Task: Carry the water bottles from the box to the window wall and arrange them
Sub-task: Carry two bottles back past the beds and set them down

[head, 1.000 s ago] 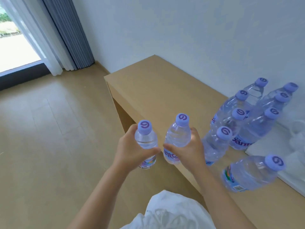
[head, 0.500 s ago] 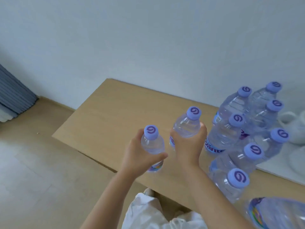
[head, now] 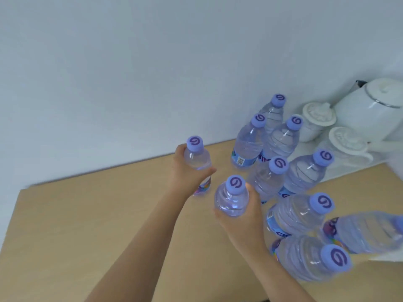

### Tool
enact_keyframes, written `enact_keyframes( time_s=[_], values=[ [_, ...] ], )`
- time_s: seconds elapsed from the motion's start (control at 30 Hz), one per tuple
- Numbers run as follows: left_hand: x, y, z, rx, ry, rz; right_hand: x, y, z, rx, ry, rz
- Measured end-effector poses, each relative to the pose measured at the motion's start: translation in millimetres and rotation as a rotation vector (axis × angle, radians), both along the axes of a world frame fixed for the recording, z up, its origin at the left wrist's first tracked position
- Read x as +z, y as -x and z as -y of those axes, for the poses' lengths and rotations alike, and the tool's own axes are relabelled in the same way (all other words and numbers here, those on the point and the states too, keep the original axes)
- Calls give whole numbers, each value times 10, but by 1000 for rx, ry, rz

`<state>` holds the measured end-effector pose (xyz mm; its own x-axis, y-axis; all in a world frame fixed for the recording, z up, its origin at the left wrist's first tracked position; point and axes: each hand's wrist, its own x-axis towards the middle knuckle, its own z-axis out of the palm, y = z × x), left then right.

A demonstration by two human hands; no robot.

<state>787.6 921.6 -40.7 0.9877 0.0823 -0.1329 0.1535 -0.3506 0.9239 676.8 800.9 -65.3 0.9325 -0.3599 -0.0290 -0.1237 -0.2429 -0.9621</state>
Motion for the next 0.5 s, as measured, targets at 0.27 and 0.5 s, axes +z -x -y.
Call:
enact_keyframes(
  time_s=[0.27,0.5],
  values=[
    [42,-526,559,-13,80,8,-89,30,21,18,-22,-112],
    [46,-415,591,-92,-58,8,-98,75,8,-29,17,-117]
  ],
)
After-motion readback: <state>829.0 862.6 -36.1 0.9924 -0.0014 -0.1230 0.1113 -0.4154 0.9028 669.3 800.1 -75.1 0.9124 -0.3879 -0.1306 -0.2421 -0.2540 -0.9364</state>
